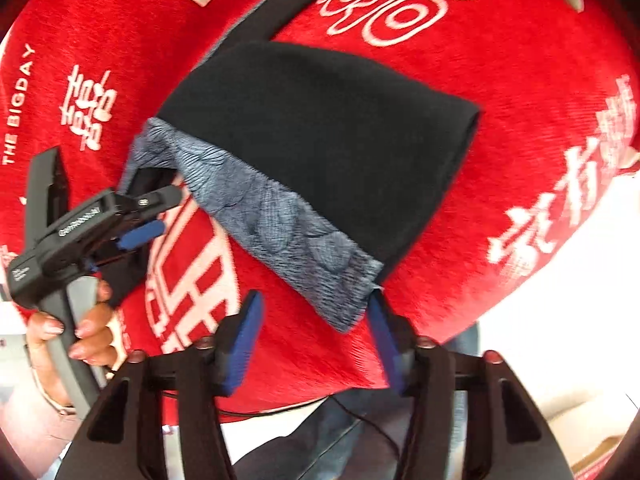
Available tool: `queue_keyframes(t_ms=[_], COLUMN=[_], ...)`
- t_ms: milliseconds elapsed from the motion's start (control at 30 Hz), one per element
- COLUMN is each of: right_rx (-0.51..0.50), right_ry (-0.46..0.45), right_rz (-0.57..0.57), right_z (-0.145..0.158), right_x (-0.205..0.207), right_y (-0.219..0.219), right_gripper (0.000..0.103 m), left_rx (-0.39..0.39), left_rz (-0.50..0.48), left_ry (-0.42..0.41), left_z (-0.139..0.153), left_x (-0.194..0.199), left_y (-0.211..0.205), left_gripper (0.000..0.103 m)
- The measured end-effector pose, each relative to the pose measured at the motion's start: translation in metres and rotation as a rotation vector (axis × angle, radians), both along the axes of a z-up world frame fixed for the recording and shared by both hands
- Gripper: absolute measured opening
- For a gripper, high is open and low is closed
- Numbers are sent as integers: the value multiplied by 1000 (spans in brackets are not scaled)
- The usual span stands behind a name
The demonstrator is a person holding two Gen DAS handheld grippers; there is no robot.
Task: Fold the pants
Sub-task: 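Lift the held band and fold it over the trousers with both grippers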
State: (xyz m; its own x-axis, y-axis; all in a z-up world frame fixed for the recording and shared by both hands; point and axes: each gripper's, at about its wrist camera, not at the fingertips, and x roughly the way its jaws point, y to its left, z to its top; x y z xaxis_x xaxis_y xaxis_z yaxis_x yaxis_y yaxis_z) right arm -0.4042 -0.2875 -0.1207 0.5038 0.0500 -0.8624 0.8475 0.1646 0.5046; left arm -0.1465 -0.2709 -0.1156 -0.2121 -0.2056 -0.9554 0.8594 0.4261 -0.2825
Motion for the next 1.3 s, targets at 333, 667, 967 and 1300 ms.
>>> queue_keyframes(t_ms=[333,667,967,1300], right_rx=[-53,-271,-230,-304], right_ry=[-108,-29,145,231], right_rz=[182,315,340,354], right_z=[64,105,44,61], right_x=[39,94,150,123], right_y=[-73,-313,-408,-385], right_gripper=[3,3,13,56], left_rx=[-12,40,100,182], left_rz=[126,300,405,374], left_ry=[-130,-283,-345,-399], left_z=[28,40,19,-12], left_x=[7,57,73,83], left_y=[-19,-61,-102,-136], left_gripper=[82,82,82,82])
